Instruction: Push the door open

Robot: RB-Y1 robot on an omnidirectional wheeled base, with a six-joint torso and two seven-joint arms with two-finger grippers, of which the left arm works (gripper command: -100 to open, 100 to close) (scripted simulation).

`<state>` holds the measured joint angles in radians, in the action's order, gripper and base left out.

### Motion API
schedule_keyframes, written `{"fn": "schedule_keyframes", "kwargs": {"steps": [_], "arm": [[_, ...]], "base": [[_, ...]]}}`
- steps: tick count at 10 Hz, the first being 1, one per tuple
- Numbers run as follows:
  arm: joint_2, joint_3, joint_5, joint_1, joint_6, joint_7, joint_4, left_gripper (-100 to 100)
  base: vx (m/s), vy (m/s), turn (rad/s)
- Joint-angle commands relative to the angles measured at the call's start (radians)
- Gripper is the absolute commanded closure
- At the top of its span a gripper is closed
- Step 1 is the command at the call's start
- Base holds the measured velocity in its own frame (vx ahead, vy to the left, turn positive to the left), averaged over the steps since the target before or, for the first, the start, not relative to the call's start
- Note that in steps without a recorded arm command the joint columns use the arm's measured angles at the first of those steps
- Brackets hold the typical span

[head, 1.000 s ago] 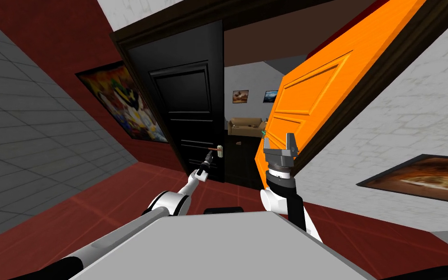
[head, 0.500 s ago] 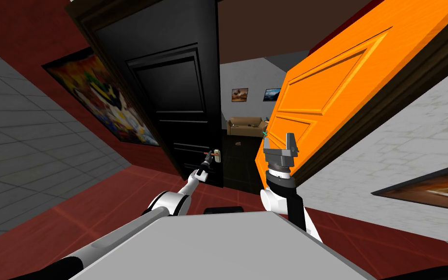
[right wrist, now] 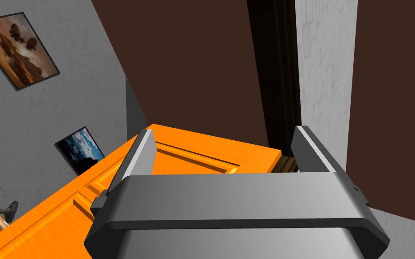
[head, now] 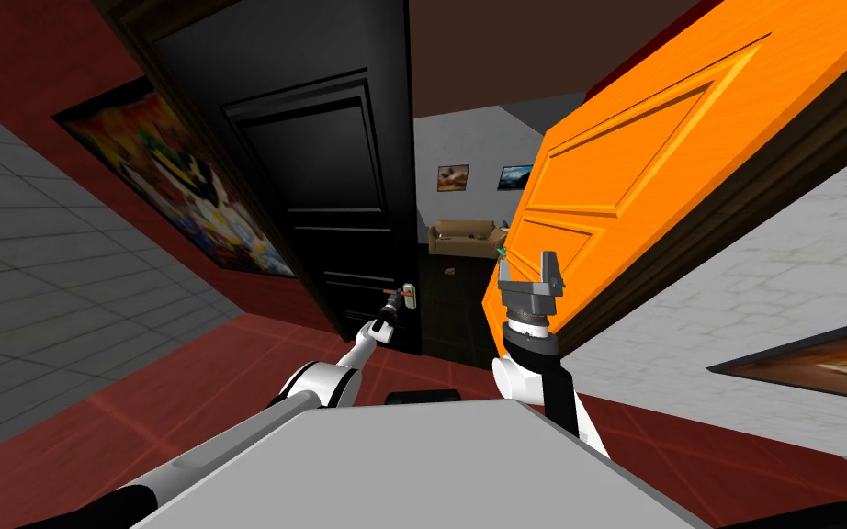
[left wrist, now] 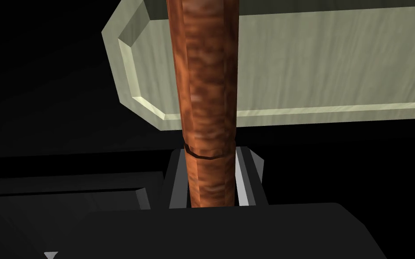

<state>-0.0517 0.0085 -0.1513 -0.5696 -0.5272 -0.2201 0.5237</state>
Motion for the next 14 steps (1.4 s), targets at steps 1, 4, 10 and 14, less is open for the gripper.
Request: {"fn": "schedule_keyframes", "kwargs": {"steps": [1,4,10,14], "arm": [[0.0,0.0,0.0,0.001,-0.001,0.0,0.0,100],[-0.009,0.011,0.005,0.004,0.002,0.006,-0.001,100],[-0.03,0.044,0.02,0.01,0.004,0.022,0.001,100],[-0.04,0.063,0.03,0.013,0.006,0.032,0.002,100]], "base": [[-0.009,0.005,0.001],[0.035,-0.014,0.007],[0.119,-0.077,0.033],[0.134,-0.089,0.035]]}}
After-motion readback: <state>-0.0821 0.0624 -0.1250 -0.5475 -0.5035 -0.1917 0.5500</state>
